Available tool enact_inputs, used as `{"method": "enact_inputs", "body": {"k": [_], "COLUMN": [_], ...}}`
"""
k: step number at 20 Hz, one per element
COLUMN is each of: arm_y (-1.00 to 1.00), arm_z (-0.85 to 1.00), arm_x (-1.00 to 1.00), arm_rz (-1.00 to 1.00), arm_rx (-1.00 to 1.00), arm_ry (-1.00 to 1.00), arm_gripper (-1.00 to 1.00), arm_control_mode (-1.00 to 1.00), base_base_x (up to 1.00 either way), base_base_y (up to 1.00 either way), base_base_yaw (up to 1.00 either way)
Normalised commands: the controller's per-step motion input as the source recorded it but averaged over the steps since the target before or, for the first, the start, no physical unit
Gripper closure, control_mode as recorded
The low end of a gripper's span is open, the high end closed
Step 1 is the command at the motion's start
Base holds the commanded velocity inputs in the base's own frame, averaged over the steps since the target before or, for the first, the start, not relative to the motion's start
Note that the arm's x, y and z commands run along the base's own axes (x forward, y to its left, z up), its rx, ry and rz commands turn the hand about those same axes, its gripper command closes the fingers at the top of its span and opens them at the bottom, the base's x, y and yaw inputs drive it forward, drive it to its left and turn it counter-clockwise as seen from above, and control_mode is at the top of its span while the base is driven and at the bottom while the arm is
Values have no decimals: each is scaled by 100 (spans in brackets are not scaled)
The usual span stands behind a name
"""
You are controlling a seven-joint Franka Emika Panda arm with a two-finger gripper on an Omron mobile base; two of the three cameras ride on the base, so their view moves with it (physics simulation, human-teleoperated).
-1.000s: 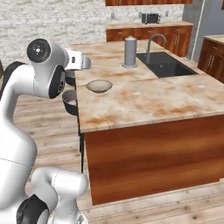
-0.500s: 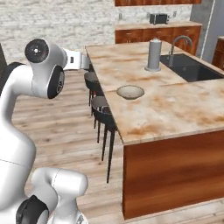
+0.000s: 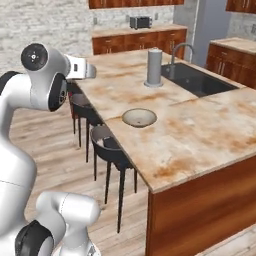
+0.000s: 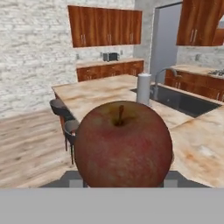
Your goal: Retrieve the apple and orange from the fridge and place them into the bowl on the dining table.
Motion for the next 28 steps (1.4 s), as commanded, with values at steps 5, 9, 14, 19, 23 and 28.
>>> {"method": "enact_inputs", "body": {"k": [5, 9, 14, 19, 23, 28], "arm_y": [0, 0, 0, 0, 0, 0], "arm_z": [0, 0, 0, 0, 0, 0], "arm_x": [0, 0, 0, 0, 0, 0], "arm_rz": [0, 0, 0, 0, 0, 0], "arm_rx": [0, 0, 0, 0, 0, 0], "arm_ry": [0, 0, 0, 0, 0, 0], "arm_gripper": [100, 100, 100, 100, 100, 100], "arm_control_mode": [100, 100, 100, 100, 100, 100], "base_base_x": [53, 67, 89, 92, 84, 92], "base_base_y": [6, 43, 91, 67, 14, 0], "base_base_yaw": [-51, -52, -53, -46, -26, -7]}}
